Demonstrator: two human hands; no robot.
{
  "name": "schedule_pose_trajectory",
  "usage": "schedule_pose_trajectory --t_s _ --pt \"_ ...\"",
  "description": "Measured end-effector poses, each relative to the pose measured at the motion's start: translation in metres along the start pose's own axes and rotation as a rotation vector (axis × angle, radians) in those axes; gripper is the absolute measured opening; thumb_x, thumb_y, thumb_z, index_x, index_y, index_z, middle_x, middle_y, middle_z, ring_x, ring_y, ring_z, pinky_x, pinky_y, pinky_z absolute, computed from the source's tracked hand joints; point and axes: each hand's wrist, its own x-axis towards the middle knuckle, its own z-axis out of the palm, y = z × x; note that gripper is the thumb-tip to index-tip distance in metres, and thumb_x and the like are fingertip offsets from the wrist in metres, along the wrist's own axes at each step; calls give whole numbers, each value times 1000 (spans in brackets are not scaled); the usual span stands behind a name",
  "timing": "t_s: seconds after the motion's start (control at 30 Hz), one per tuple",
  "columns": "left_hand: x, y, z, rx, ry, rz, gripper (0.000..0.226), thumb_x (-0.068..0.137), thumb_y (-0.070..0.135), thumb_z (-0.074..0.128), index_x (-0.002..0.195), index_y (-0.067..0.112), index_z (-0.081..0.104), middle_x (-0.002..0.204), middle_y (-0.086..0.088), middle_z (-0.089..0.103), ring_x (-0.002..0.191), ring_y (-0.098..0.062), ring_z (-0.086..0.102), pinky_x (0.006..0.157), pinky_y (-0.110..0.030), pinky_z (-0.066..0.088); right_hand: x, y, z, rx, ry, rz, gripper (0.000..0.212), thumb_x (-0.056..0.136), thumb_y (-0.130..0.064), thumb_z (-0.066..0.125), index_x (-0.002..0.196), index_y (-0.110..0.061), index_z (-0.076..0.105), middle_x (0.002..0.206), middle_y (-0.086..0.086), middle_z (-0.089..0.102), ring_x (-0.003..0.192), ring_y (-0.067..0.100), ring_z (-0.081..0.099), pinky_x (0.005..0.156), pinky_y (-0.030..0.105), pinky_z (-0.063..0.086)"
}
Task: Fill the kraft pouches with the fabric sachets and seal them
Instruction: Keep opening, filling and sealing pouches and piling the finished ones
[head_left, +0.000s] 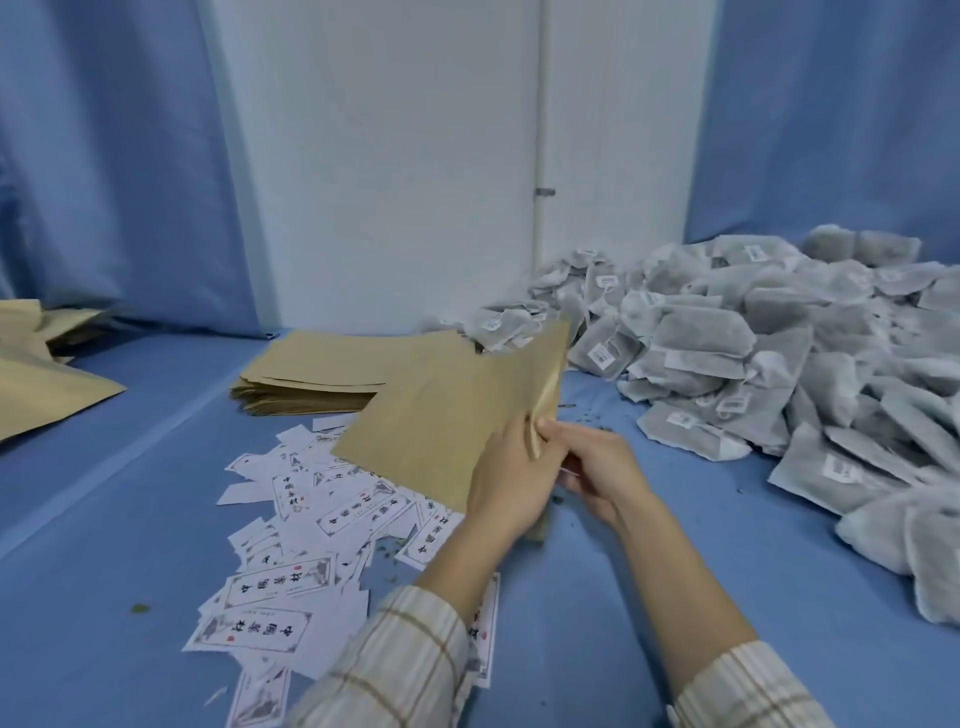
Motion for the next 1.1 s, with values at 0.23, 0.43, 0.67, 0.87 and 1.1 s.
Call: schedule_pose_trajectory --t_s 0.23,0.43,0.67,0.87,1.1 --pt "20 7 26 -299 67 -242 40 86 54 55 87 14 61 76 2 62 81 -21 61 76 -34 48 5 11 -19 62 -48 41 15 86 -10 61 78 -4 72 77 11 67 65 16 62 63 23 53" --pt "34 -1 34 -292 96 -361 38 86 47 55 80 11 63 77 -6 67 83 -28 64 79 -38 51 7 16 -24 4 -35 70 15 80 -17 69 66 -12 72 56 0 58 48 6 50 52 17 48" --pt "37 -5 31 -235 44 -245 40 96 33 42 76 6 64 80 -15 69 80 -32 65 77 -44 54 7 14 -29 -8 8 42 28 65 -26 77 82 -4 70 80 16 62 73 25 55 90 46 48" --pt "35 -3 33 333 130 58 29 100 22 33 92 3 54 97 -16 63 92 -32 58 69 -32 38 9 9 -17 -776 275 -386 18 87 -30 59 71 -29 66 66 -15 64 66 1 59 62 11 45" --pt "34 8 39 428 178 190 27 101 19 31 100 4 53 100 -14 61 94 -31 58 63 -24 24 9 15 -16 -592 384 -405 16 90 -22 56 75 -20 62 55 -16 57 55 -3 52 56 11 38"
